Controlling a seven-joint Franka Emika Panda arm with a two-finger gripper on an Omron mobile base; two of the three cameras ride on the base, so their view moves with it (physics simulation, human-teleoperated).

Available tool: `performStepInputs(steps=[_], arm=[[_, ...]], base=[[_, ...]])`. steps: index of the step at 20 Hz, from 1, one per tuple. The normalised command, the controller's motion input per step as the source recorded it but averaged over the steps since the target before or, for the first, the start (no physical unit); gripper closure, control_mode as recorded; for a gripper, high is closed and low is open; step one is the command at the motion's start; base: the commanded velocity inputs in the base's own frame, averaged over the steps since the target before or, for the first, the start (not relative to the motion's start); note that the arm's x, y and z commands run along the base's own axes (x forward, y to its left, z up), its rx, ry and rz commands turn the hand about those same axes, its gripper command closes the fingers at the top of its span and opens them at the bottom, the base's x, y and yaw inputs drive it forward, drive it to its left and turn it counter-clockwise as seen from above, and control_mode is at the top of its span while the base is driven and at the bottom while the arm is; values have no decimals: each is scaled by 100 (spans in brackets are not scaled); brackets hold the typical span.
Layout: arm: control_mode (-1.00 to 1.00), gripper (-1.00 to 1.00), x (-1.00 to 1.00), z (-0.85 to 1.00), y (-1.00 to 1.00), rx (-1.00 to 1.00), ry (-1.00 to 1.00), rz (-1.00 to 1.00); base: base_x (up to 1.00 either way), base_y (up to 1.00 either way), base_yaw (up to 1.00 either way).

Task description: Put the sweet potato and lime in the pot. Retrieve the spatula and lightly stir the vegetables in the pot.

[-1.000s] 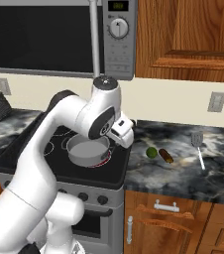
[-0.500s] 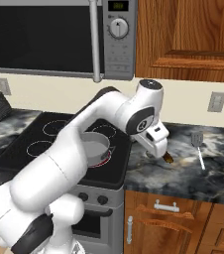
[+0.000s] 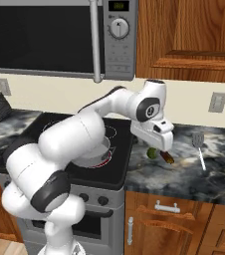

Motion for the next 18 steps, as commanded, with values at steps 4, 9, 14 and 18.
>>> performStepInputs(steps=[4, 9, 14, 18], arm=[[-100, -100, 81, -45, 0, 0, -3, 12], [-100, -100, 22, -44, 1, 2, -23, 17], [-100, -100, 6, -49, 0, 1, -15, 12], [-100, -100, 29, -38, 0, 0, -3, 10]], base=[[0, 0, 0], [0, 0, 0], [0, 0, 0], [0, 0, 0]])
